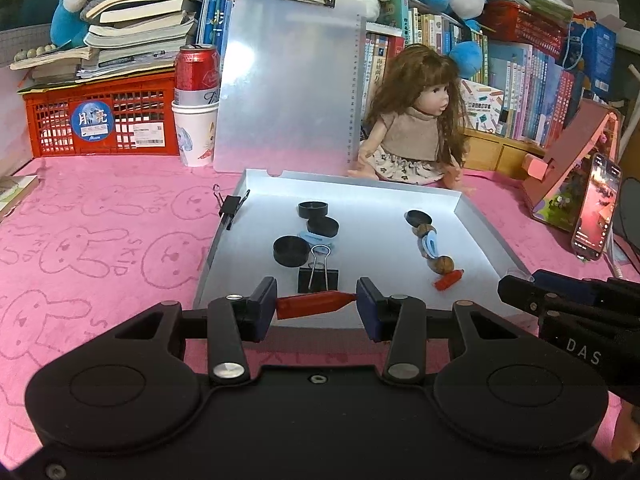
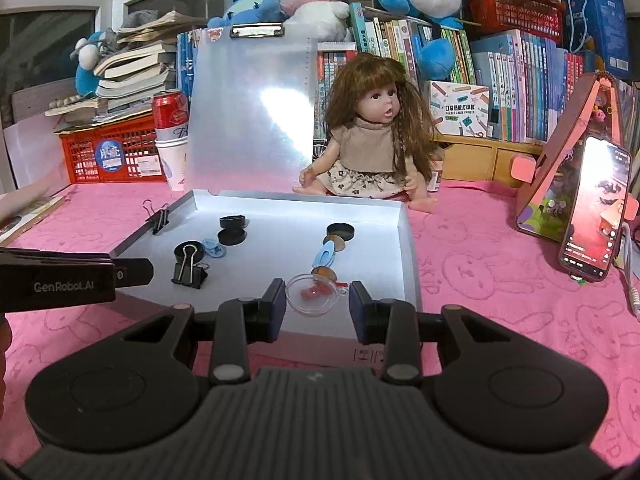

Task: Organize rigid objects
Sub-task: 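Carry the red stick in the left gripper and clear lid in the right gripper into the box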

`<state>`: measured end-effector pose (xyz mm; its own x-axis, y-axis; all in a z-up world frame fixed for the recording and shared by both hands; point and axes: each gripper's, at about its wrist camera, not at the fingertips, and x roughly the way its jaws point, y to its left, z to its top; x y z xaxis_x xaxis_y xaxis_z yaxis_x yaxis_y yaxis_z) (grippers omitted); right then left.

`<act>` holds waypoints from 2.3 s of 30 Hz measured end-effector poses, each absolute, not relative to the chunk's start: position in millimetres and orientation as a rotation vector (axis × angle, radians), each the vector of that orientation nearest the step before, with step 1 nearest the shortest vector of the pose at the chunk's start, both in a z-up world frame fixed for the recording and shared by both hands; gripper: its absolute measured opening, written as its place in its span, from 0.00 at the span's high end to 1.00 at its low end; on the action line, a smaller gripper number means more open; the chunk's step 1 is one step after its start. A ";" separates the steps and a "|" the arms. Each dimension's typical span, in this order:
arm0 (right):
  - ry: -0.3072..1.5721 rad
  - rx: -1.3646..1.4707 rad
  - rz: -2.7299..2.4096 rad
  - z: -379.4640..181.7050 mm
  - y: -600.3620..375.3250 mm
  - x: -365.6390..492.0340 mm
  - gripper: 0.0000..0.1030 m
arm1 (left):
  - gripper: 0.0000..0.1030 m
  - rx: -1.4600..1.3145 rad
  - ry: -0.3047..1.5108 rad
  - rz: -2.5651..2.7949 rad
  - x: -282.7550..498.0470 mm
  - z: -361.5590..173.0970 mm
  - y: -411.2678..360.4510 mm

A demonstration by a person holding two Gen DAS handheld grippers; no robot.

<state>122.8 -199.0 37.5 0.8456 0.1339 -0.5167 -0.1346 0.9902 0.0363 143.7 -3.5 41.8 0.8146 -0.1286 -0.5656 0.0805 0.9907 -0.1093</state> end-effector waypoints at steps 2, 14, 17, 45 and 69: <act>0.554 0.002 0.138 36.7 -198.6 127.7 0.62 | 0.59 -0.083 0.615 -0.117 149.4 41.7 -3.1; 0.625 0.003 0.117 37.7 -205.5 161.2 0.61 | 0.60 -0.084 0.663 -0.145 180.7 41.1 4.6; 0.637 0.024 0.111 36.6 -208.4 165.8 0.61 | 0.60 -0.094 0.683 -0.145 184.8 35.8 4.9; 0.854 0.147 0.185 15.1 -224.2 201.4 0.61 | 0.59 -0.061 0.833 -0.228 209.4 22.9 -10.3; 0.779 0.068 0.187 -0.6 -206.3 209.2 0.60 | 0.59 0.014 0.751 -0.140 223.8 1.1 -22.7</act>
<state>209.2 -206.3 -0.6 0.6962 0.1930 -0.6914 -0.1429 0.9812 0.1300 223.8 -22.7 1.1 0.7220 -0.1222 -0.6810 0.1319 0.9905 -0.0379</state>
